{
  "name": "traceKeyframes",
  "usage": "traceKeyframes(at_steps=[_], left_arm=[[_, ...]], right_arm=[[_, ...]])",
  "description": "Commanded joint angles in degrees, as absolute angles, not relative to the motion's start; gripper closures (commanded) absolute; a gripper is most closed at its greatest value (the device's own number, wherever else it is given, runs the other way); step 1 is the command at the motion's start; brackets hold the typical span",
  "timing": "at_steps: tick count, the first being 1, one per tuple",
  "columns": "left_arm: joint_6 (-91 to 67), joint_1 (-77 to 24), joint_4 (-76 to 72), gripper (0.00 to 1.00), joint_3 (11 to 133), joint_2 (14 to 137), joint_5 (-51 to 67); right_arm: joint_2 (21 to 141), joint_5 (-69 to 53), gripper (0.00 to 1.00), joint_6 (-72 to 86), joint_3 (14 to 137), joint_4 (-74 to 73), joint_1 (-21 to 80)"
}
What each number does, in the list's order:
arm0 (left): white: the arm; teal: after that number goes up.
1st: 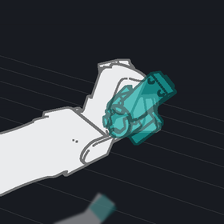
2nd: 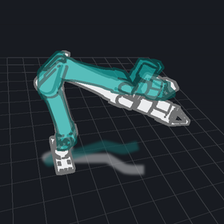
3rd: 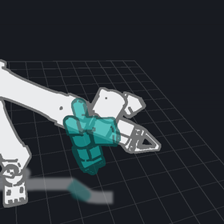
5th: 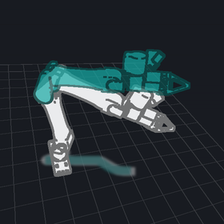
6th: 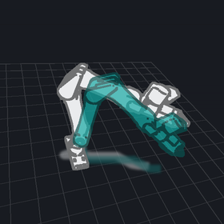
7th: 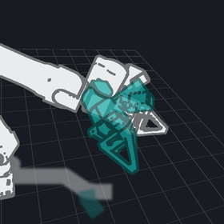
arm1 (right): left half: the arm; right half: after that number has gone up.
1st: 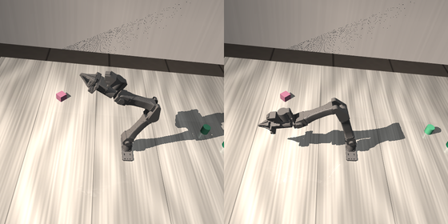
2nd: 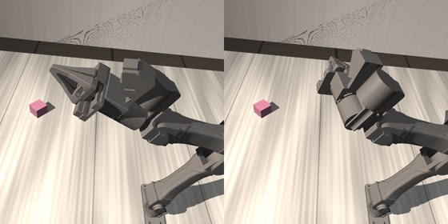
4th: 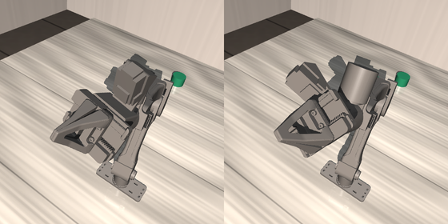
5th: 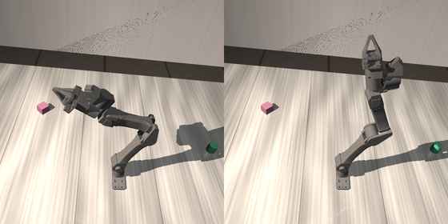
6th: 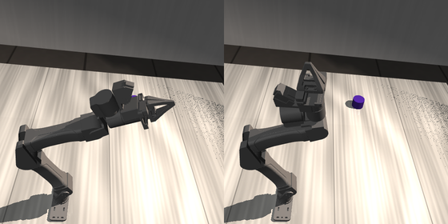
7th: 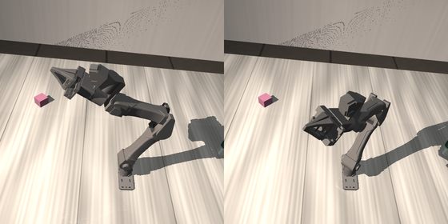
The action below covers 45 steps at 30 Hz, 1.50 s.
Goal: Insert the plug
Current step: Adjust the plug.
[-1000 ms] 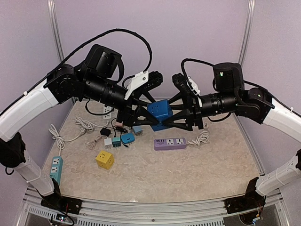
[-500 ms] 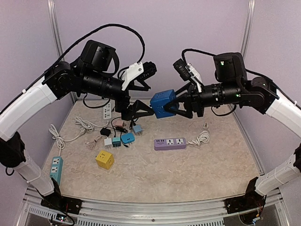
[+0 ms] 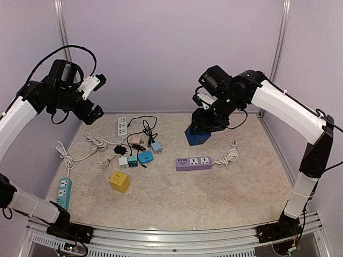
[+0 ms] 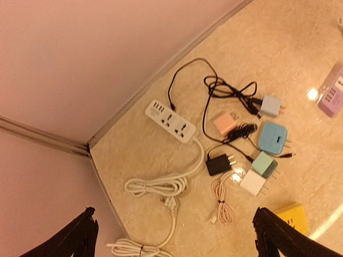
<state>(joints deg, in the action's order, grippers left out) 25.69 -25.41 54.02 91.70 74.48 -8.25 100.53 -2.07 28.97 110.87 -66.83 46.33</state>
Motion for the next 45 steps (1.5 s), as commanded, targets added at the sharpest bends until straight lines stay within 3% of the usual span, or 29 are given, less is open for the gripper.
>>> traceKeyframes(at_steps=[1,8,18,34,39,45], left_arm=[[25.65,-20.43,59.87,0.01,80.21,71.51,-10.69],[29.36,-15.81,55.91,0.01,63.52,63.62,-4.49],[28.17,-8.73,43.6,0.01,46.51,51.82,4.11],[27.91,-7.47,45.26,0.01,45.36,50.95,6.95],[32.33,-7.47,50.49,0.01,50.94,51.89,14.41],[35.37,-10.31,59.73,0.01,66.59,54.95,28.37]], right_arm=[[108.07,-1.7,1.0,33.65,115.56,-75.14,44.69],[119.63,2.63,1.0,33.97,124.3,-81.84,41.89],[122.91,4.53,1.0,34.06,122.34,-85.61,39.4],[120.59,0.19,1.0,28.61,117.39,-82.05,37.53],[112.87,-3.86,1.0,7.72,111.38,-68.5,41.92],[92.91,-17.92,1.0,-19.61,88.09,-36.59,52.37]])
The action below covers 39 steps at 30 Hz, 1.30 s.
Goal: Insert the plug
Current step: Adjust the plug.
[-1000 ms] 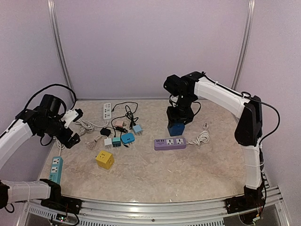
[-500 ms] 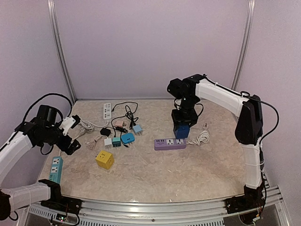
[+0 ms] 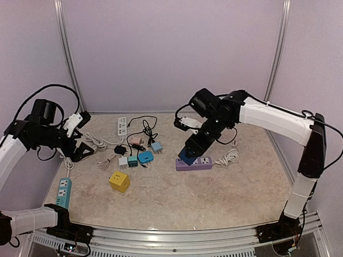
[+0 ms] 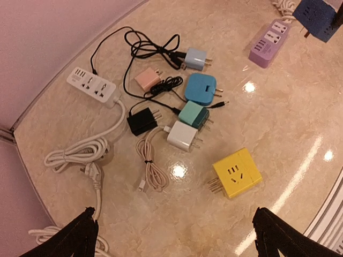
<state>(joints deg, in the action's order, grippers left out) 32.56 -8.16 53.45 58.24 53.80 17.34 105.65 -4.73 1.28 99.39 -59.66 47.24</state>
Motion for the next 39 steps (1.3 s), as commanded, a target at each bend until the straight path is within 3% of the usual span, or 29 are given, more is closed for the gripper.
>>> traceKeyframes(at_steps=[1,5,14,23,32,37,39], left_arm=[[35.41,-12.1,60.13,0.01,69.03,55.49,29.02],[34.11,-22.34,63.14,0.01,78.83,58.6,25.88],[34.35,-48.07,66.23,0.01,93.22,69.42,12.64],[36.63,-51.11,66.86,0.01,95.73,72.12,15.06],[38.51,-53.3,67.48,0.09,94.9,73.28,12.47],[38.87,-54.06,67.05,0.29,96.77,73.8,11.12],[38.96,-54.58,67.04,0.32,97.26,74.0,11.07]], right_arm=[[90.42,-20.72,1.0,-21.49,85.63,-30.3,52.7],[86.16,-26.0,1.0,-25.33,77.23,-13.98,54.67],[90.01,-26.24,1.0,-31.33,80.69,-0.57,61.48],[89.92,-24.77,1.0,-32.16,81.3,1.47,64.35],[90.32,-19.92,1.0,-28.63,81.83,4.12,64.42],[91.13,-21.74,1.0,-28.03,82.58,3.86,64.45],[91.53,-22.14,1.0,-28.04,82.98,3.78,64.44]])
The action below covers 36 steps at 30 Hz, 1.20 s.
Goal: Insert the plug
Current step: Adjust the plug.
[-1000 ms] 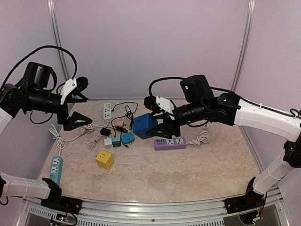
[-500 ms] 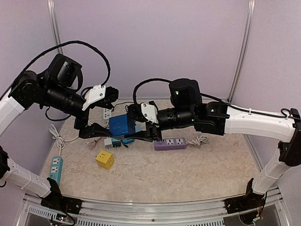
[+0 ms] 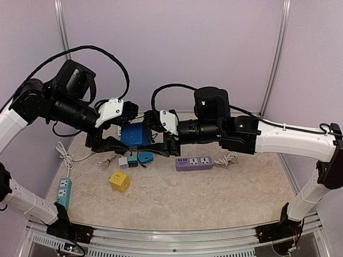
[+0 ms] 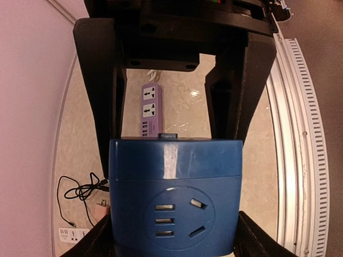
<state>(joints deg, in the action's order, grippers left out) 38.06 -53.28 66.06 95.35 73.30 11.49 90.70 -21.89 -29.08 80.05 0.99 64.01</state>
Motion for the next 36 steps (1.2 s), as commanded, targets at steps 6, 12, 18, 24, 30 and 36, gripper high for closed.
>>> traceKeyframes(at_steps=[6,12,18,24,30,36], left_arm=[[40.06,-54.94,67.08,0.42,96.19,74.44,10.37],[40.21,-55.02,67.01,1.0,95.83,74.36,9.85],[39.35,-55.01,65.67,1.0,95.87,73.86,6.49],[37.74,-54.2,62.23,1.0,95.58,72.88,-2.05],[38.37,-53.5,60.91,1.0,94.84,72.25,-5.72],[38.5,-53.46,60.3,1.0,94.75,72.7,-6.62]], right_arm=[[92.44,-24.31,1.0,-27.19,84.03,4.89,64.45],[92.85,-24.04,1.0,-25.64,84.55,5.12,64.43],[92.96,-20.76,0.76,-21.05,84.28,6.47,64.35],[91.85,-12.76,0.0,-2.77,84.34,4.62,62.08],[92.13,-21.2,0.0,34.05,82.97,7.95,56.85],[99.22,-33.14,0.0,55.29,83.39,22.16,57.19]])
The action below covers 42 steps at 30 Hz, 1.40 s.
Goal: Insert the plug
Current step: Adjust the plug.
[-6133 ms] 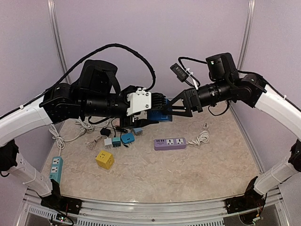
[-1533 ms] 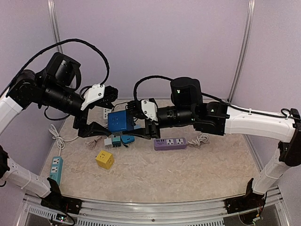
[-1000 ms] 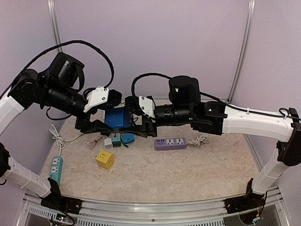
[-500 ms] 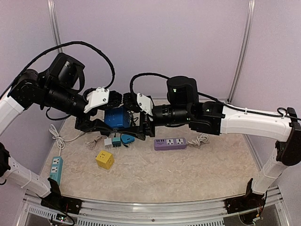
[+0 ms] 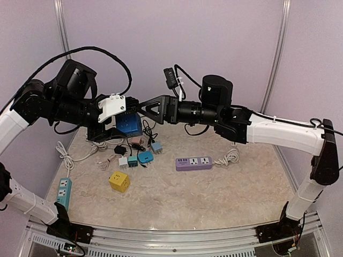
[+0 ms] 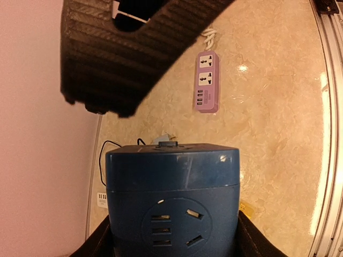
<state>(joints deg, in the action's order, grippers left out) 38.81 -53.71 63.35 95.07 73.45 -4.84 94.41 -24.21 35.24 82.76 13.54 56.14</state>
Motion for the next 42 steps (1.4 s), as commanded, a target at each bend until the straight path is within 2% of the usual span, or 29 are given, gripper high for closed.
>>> traceKeyframes(at_steps=[1,4,9,12,17,19,21,22,23,24,25,26,27,28,29,30,33,35,42], left_arm=[[38.4,-53.51,60.11,1.0,94.8,72.76,-6.67],[38.14,-53.39,59.99,1.0,94.76,72.84,-6.56],[38.06,-53.37,60.17,1.0,94.84,72.69,-6.32],[38.12,-53.46,60.22,1.0,94.71,72.68,-6.11],[38.29,-53.53,60.23,1.0,94.46,72.84,-5.96],[38.15,-53.53,60.13,1.0,94.42,72.78,-5.92],[38.14,-53.52,60.03,1.0,94.41,72.77,-5.88],[38.14,-53.52,60.03,1.0,94.39,72.77,-5.87],[38.22,-53.51,60.0,1.0,94.22,72.77,-5.85],[38.35,-53.48,60.14,1.0,94.01,72.77,-5.81],[38.29,-53.44,60.2,1.0,93.71,72.73,-5.86],[37.78,-53.23,60.17,0.87,93.46,72.65,-5.99],[36.93,-52.57,60.22,0.56,93.26,72.47,-5.73],[35.88,-51.15,60.31,0.3,92.87,72.1,-4.33],[34.85,-48.64,60.11,0.11,92.33,71.26,-2.19],[33.91,-45.63,59.96,0.03,91.78,70.59,1.13],[34.13,-35.11,60.07,0.01,89.23,67.76,7.32],[34.08,-27.67,59.9,0.01,86.52,65.79,8.81],[33.82,-8.48,60.04,0.01,70.09,57.05,16.31]], right_arm=[[100.22,-33.03,0.0,53.93,84.71,20.1,57.61],[101.9,-31.3,0.0,49.04,88.56,11.99,58.84],[103.1,-31.18,0.0,50.94,87.0,15.12,58.85],[103.95,-32.1,0.1,52.19,87.2,17.1,58.82],[106.08,-33.52,0.38,53.33,89.65,16.68,58.85],[107.09,-34.54,0.45,54.04,90.63,16.66,58.8],[107.97,-35.55,0.48,54.73,91.41,17.35,58.81],[108.09,-35.97,0.53,54.97,91.54,17.64,58.8],[108.18,-36.36,0.66,55.08,91.7,17.74,58.8],[108.08,-36.48,0.85,54.77,91.89,17.43,58.75],[107.85,-36.32,1.0,54.03,91.93,16.65,58.73],[107.41,-36.08,1.0,52.83,91.93,15.25,58.69],[106.88,-36.0,1.0,50.94,92.1,13.22,58.37],[106.14,-35.95,1.0,48.81,92.25,10.39,57.87],[105.22,-35.83,1.0,45.95,92.35,6.91,57.0],[104.09,-35.9,1.0,43.12,92.03,3.62,55.52],[100.64,-37.66,1.0,36.68,89.46,-3.94,48.67],[99.56,-36.88,1.0,25.62,90.77,-15.16,43.7],[106.07,-26.1,1.0,-20.93,110.21,-56.48,36.15]])
